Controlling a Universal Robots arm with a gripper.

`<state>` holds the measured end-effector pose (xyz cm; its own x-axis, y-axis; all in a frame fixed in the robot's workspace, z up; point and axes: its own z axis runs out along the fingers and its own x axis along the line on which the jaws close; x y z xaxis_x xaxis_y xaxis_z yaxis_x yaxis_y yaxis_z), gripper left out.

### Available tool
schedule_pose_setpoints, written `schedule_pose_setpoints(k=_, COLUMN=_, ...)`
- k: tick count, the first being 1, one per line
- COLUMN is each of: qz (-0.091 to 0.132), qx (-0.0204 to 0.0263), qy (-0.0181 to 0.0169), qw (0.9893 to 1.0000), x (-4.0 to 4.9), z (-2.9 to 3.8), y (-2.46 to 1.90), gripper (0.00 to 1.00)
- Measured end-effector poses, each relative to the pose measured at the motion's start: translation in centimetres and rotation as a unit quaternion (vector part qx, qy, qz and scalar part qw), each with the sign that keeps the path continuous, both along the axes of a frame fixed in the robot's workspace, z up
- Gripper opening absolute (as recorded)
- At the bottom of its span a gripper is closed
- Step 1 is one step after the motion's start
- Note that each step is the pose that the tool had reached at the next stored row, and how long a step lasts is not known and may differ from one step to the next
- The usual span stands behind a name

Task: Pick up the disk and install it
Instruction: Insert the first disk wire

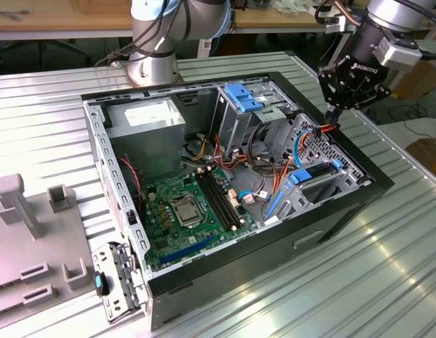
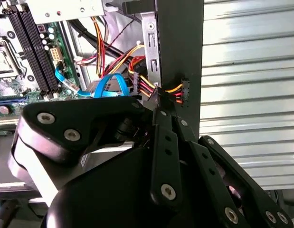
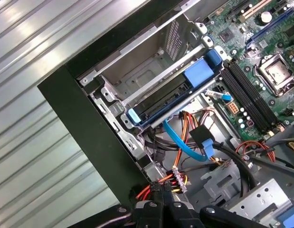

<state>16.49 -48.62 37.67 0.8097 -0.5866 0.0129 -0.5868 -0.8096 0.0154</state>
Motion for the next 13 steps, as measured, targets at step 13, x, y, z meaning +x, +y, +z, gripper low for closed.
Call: schedule_pose_setpoints(k=13, qz=0.149, qx=0.0, qy=0.0, qw=0.9889, x=0.35, z=0.0, y=0.0, gripper=0.36)
